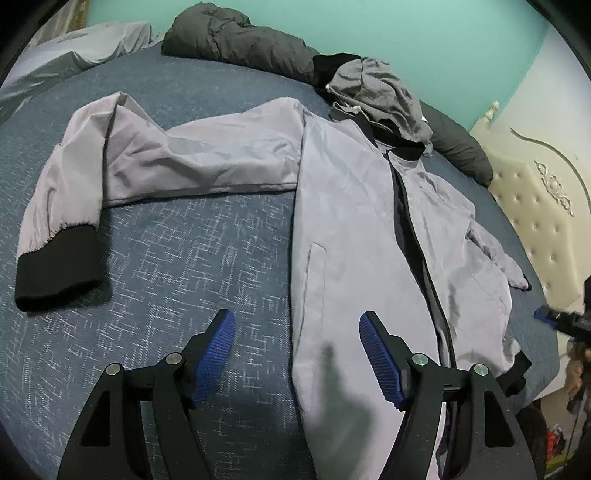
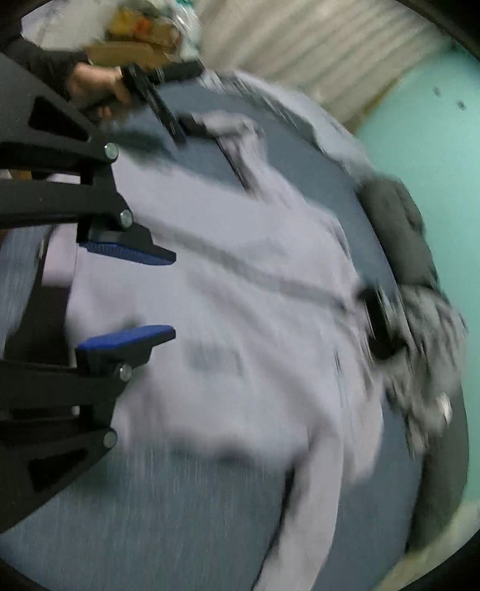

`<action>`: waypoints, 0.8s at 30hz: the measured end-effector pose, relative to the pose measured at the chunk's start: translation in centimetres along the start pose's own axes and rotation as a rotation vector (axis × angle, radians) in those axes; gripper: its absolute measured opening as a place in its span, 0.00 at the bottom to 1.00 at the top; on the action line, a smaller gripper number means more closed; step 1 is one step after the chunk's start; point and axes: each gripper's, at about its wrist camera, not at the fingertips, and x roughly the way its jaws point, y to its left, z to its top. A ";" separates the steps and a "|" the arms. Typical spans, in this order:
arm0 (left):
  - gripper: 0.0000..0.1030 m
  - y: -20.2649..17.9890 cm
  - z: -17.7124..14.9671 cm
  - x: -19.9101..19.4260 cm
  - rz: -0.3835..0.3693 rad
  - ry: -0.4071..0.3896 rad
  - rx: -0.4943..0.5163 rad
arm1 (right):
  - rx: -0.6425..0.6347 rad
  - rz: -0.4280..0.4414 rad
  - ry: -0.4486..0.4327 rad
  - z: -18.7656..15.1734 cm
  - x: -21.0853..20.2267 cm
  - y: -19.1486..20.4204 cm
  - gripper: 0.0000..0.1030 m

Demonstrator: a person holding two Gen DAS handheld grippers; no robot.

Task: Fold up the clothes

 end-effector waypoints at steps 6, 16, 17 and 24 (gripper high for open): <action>0.72 -0.5 1.1 -1.2 0.000 -0.004 -0.021 | 0.148 -0.015 0.093 -2.9 0.4 -7.2 0.46; 0.73 -2.4 2.4 -5.1 0.021 -0.019 0.038 | 0.234 0.055 0.168 -6.5 3.2 -8.9 0.36; 0.73 -2.6 2.5 -5.4 0.024 -0.020 0.042 | 0.234 0.065 0.165 -6.7 3.2 -8.9 0.32; 0.73 -3.6 1.9 -5.7 0.025 0.021 0.104 | 0.197 0.015 0.086 -7.5 -1.1 -8.9 0.12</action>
